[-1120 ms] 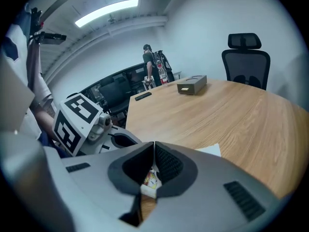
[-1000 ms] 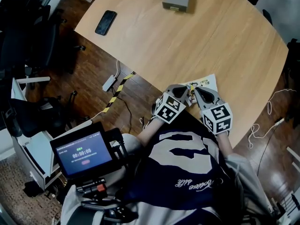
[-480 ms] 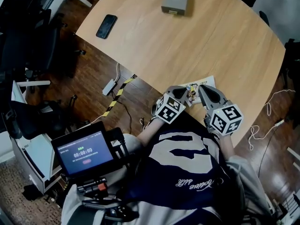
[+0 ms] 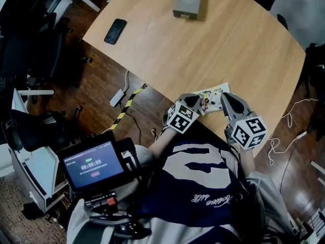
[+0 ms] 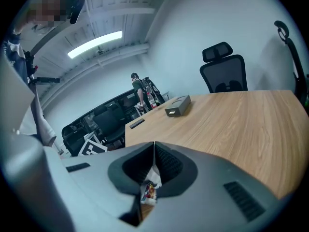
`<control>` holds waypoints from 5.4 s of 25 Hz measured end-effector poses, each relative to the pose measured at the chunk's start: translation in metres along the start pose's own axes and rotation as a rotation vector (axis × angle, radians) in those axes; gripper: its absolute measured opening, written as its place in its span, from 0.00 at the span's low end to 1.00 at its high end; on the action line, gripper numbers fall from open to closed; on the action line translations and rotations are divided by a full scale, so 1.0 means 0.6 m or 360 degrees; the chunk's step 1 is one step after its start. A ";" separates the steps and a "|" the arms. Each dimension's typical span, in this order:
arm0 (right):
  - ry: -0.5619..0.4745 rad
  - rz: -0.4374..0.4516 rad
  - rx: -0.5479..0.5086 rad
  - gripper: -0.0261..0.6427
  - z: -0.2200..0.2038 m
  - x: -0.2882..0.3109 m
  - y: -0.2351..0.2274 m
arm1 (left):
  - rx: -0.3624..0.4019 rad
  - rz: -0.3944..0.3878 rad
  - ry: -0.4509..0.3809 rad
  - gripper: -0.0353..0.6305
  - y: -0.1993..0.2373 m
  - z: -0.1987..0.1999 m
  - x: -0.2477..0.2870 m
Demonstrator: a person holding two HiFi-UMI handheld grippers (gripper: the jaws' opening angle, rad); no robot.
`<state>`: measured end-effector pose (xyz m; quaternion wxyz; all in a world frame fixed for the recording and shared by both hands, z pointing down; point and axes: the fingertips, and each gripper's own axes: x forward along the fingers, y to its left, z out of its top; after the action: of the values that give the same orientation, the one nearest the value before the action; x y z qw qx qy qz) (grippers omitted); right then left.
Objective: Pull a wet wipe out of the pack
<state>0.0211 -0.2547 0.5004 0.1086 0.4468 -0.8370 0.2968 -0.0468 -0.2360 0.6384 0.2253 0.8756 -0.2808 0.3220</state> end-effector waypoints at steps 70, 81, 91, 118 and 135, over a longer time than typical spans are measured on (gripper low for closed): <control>-0.0179 0.0000 0.0039 0.04 -0.260 -0.310 0.239 | -0.0956 0.0242 -0.0677 0.06 -0.219 -0.323 -0.450; -0.0278 -0.0131 0.0048 0.04 -0.253 -0.400 0.198 | -0.0855 0.0058 -0.0722 0.06 -0.277 -0.260 -0.395; -0.0301 -0.0073 0.0039 0.04 -0.235 -0.455 0.181 | -0.0808 -0.0005 -0.0699 0.06 -0.350 -0.202 -0.368; -0.0268 0.0016 -0.0063 0.04 -0.261 -0.484 0.166 | -0.0707 0.0020 -0.0714 0.06 -0.423 -0.175 -0.358; -0.0286 -0.0029 -0.0048 0.04 -0.263 -0.491 0.170 | -0.0665 -0.0023 -0.0696 0.06 -0.423 -0.169 -0.359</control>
<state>0.0953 0.0838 0.4544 0.0424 0.4774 -0.8436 0.2420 -0.0661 0.0847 0.5056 0.3371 0.8608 -0.3767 0.0593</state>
